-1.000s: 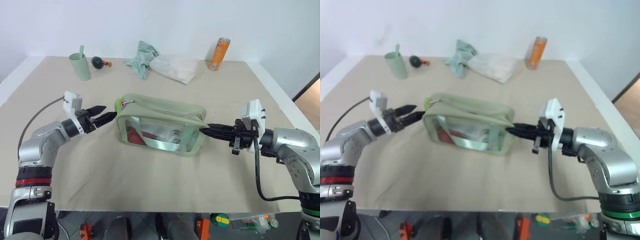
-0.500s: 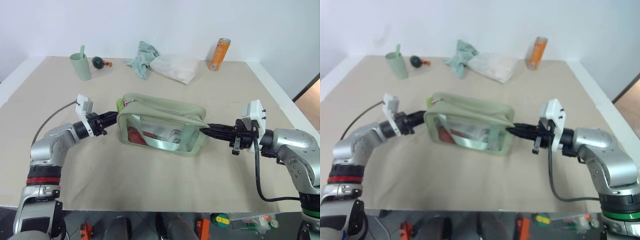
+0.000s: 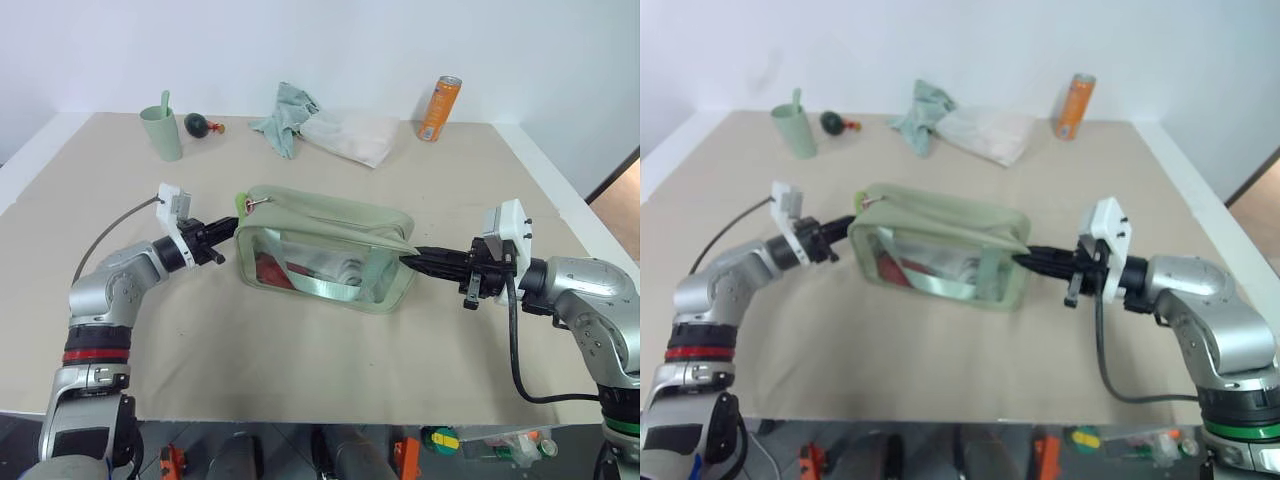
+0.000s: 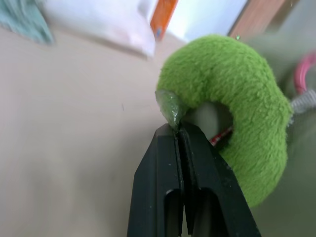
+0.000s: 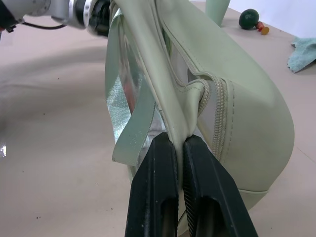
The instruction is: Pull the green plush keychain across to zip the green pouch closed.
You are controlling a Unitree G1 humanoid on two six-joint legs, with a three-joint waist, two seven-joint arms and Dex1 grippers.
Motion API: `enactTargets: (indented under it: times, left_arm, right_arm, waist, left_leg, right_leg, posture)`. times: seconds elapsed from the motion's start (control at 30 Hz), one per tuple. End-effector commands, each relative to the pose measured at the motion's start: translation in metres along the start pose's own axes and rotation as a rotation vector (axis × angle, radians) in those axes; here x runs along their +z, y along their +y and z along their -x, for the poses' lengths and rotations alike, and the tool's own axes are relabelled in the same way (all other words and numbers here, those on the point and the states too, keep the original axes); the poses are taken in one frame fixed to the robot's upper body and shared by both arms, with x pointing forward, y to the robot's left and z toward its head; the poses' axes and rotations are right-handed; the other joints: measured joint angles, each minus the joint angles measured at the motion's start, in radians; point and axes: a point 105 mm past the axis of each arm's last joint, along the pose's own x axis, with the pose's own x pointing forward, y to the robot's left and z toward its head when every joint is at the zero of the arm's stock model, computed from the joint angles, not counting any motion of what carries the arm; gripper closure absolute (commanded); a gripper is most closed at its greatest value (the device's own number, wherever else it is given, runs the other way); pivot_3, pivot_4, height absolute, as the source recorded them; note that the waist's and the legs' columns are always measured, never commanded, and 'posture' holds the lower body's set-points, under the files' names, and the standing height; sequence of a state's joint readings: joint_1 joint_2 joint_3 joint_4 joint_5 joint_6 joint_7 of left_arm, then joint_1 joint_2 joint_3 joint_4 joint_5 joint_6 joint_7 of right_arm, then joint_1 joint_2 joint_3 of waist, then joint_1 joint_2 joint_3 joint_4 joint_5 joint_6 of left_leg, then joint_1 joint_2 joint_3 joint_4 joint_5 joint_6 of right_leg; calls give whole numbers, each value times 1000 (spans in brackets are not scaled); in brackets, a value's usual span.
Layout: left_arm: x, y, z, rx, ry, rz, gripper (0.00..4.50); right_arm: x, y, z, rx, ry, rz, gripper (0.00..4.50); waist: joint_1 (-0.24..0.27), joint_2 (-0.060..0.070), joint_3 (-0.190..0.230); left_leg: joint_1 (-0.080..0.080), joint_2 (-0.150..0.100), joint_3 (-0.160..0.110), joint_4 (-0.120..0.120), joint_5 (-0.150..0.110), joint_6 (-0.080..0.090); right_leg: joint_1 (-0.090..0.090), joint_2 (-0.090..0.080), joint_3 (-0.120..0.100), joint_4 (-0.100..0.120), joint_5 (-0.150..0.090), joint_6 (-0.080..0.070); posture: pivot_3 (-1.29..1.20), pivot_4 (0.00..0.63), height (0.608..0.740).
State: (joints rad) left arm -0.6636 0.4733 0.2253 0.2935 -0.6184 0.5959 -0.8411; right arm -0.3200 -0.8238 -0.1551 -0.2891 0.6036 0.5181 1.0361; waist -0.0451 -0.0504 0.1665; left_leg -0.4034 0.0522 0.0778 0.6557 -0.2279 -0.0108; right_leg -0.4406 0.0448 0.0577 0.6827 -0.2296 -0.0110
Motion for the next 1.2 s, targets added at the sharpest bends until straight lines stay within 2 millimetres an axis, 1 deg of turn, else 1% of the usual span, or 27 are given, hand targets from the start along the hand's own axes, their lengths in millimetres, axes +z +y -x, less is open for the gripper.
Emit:
enactTargets:
  times: [0.03, 0.1, 0.13, 0.2, 0.23, 0.37, 0.4, 0.43, 0.47, 0.53, 0.63, 0.7, 0.73, 0.8, 0.83, 0.93, 0.97, 1.0, 1.07, 1.13, 1.2]
  left_arm:
    - [54, -24, -4, -102, -172, -64, 4487]
    - [69, -41, -6, -178, -203, -88, 4487]
    - [78, -56, -9, -245, -210, -106, 4487]
    - [83, -76, -12, -331, -196, -134, 4487]
    - [80, -80, -13, -357, -168, -137, 4487]
    - [57, -84, -15, -375, -39, -179, 4487]
    - [52, -84, -17, -371, -7, -193, 4198]
    - [47, -84, -18, -365, 15, -201, 3813]
    - [44, -83, -19, -363, 31, -199, 3592]
    - [42, -83, -20, -368, 42, -191, 2890]
    - [43, -84, -21, -374, 33, -186, 1916]
    - [46, -83, -22, -364, 22, -187, 1137]
    - [49, -84, -22, -366, 6, -193, 861]
    - [56, -82, -21, -349, -41, -220, 159]
    - [62, -80, -20, -333, -68, -220, 69]
    - [92, -72, -5, -333, -223, -120, 69]
    - [100, -69, 1, -331, -256, -91, 69]
    - [103, -64, 6, -318, -266, -86, 69]
    - [95, -57, 15, -297, -220, -128, 69]
    - [74, -54, 30, -312, -109, -194, 69]
    - [51, -46, 42, -302, 10, -219, 69]
  right_arm:
    - [5, 4, -3, 21, -9, 28, 4500]
    - [5, 4, -3, 21, -7, 30, 4500]
    - [5, 4, -4, 20, -8, 32, 4500]
    - [5, 3, -4, 18, -9, 34, 4500]
    - [5, 3, -4, 19, -10, 34, 4500]
    - [5, 3, -5, 14, -12, 35, 4500]
    - [5, 3, -5, 13, -12, 35, 4500]
    - [5, 3, -5, 12, -13, 35, 4500]
    - [5, 3, -5, 11, -13, 35, 4500]
    - [5, 4, -4, 9, -13, 35, 4500]
    - [5, 4, -4, 7, -14, 35, 4500]
    - [5, 4, -4, 7, -14, 34, 4500]
    - [5, 4, -4, 7, -14, 34, 4500]
    - [5, 4, -4, 8, -13, 34, 4500]
    - [5, 4, -4, 9, -13, 34, 4500]
    - [5, 4, -5, 11, -14, 33, 4500]
    - [5, 4, -5, 12, -13, 34, 4500]
    - [5, 4, -5, 12, -13, 34, 4500]
    - [5, 5, -5, 14, -13, 33, 4500]
    - [4, 4, -5, 14, -13, 33, 4500]
    - [4, 4, -5, 14, -12, 33, 4500]
  waist:
    - [0, 0, 0]
    - [0, 0, 0]
    - [0, 0, 0]
    - [-1, 0, 0]
    - [-1, 0, 0]
    - [-2, 1, 0]
    - [-2, 1, 0]
    - [-2, 1, 0]
    - [-2, 1, 0]
    - [-2, 1, 0]
    - [-2, 1, 0]
    - [-2, 1, 0]
    - [-2, 1, 0]
    - [-2, 1, 0]
    - [-2, 1, 0]
    - [-2, 1, 0]
    - [-2, 1, 0]
    - [-2, 1, 0]
    - [-2, 1, 0]
    - [-4, 1, -1]
    - [-4, 1, -1]
  left_leg:
    - [0, 0, 0, 0, 0, 0]
    - [0, 0, 0, 0, 0, 0]
    - [0, 0, 0, 0, 0, 0]
    - [0, 0, 0, 0, 0, 0]
    - [0, 0, 0, 0, 0, 0]
    - [2, 0, 1, 0, 0, -1]
    - [2, 0, 0, 0, 1, -1]
    - [2, 0, 0, 0, 1, -1]
    - [2, 1, 0, 0, 1, -1]
    - [2, 0, 0, 0, 1, -1]
    - [2, 0, 1, 0, 1, -1]
    - [2, 0, 1, 0, 1, -1]
    - [2, 0, 1, 0, 1, -1]
    - [2, 0, 1, 0, 1, -1]
    - [2, 0, 0, 0, 1, -1]
    - [2, 0, 0, 0, 1, -1]
    - [2, 1, 1, 0, 1, -1]
    - [2, 1, 0, 0, 1, -1]
    - [2, 1, 0, -1, 1, -1]
    - [3, 1, 1, -2, 1, -1]
    - [4, 1, 2, -3, 1, -1]
  right_leg:
    - [0, 0, 0, 0, 0, 0]
    - [0, 0, 0, 0, 0, 0]
    - [0, 0, 0, 0, 0, 0]
    - [0, 0, 0, 0, 0, 0]
    - [0, 0, 0, 0, 0, 0]
    - [1, 1, 1, 1, 0, 0]
    - [1, 1, 1, 1, 0, 0]
    - [1, 2, 1, 1, 0, 0]
    - [1, 2, 1, 1, 0, 0]
    - [1, 1, 0, 1, 0, 0]
    - [1, 1, 1, 1, 0, 0]
    - [1, 1, 1, 1, 0, 0]
    - [1, 1, 1, 1, 0, 0]
    - [1, 1, 1, 1, 0, 0]
    - [1, 1, 1, 1, 0, 0]
    - [1, 1, 1, 1, 0, 0]
    - [1, 1, 1, 1, 0, 0]
    - [0, 2, 1, 1, 0, 0]
    - [0, 2, 1, 1, 0, 0]
    - [0, 2, 1, 1, 0, 0]
    - [1, 1, 2, 1, 0, -1]
  posture:
    - [0, 150, 740]
    - [0, 150, 740]
    - [0, 150, 740]
    - [0, 150, 740]
    - [0, 150, 740]
    - [0, 150, 740]
    - [0, 150, 740]
    - [0, 150, 740]
    - [0, 150, 740]
    - [0, 150, 740]
    - [0, 150, 740]
    - [0, 150, 740]
    - [0, 150, 740]
    - [0, 150, 740]
    - [0, 150, 740]
    - [0, 150, 740]
    - [0, 150, 740]
    - [0, 150, 740]
    - [0, 150, 740]
    - [0, 150, 740]
    - [0, 150, 740]
